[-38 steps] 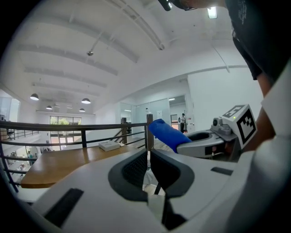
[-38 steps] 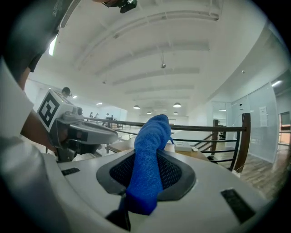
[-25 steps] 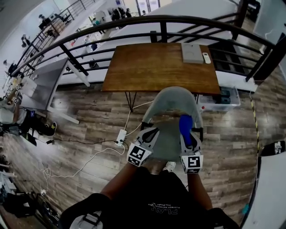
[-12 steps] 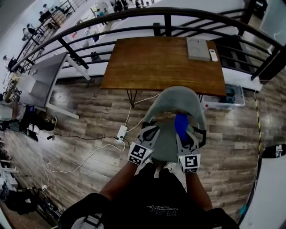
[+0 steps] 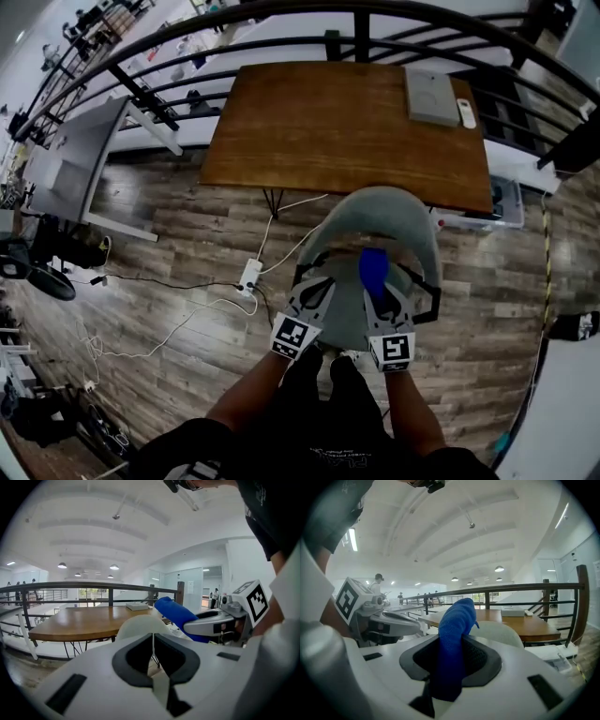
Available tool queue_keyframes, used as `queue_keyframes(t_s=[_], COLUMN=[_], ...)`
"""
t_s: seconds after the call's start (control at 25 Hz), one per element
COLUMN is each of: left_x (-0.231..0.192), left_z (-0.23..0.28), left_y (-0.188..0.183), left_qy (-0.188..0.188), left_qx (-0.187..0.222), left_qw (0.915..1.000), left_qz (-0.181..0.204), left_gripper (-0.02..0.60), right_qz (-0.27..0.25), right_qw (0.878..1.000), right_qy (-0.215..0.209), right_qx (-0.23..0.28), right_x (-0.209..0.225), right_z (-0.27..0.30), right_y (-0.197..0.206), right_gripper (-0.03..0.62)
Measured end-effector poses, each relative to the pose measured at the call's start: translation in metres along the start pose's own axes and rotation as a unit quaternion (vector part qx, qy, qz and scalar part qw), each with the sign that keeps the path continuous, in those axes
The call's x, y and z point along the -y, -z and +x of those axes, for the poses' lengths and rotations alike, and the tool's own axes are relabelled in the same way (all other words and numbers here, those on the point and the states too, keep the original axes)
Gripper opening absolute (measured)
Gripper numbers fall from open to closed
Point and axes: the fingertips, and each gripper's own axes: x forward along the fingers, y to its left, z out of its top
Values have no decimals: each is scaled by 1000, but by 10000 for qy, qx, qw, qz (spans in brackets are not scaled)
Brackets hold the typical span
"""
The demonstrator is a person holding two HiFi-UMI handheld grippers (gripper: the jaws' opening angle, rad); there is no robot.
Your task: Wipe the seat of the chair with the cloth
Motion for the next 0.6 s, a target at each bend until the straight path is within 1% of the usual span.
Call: queue_keyframes(t_s=[0.2,0.36,0.44,0.6], left_x=[-16,-30,-32,-28], left_z=[32,49,56,75], left_y=[36,73,89,119], left_qy=[-325,-526,-591,-606], left_qx=[-21,-56,-86,-109], left_qw=[9993,9977,9969,9962], left_qz=[-203,-413,-503,-623], left_gripper=[17,17,17,17], right_qz=[81,95,165,234], right_qw=[9999,9997,9993,9982], right_qy=[-72,-92,-80,-92], right_qx=[-127,-211,-317,-544], right_x=[19,24,26,29], right_z=[34,62,73,94], right_y=[34,64,83,126], right_gripper=[114,114,114,114])
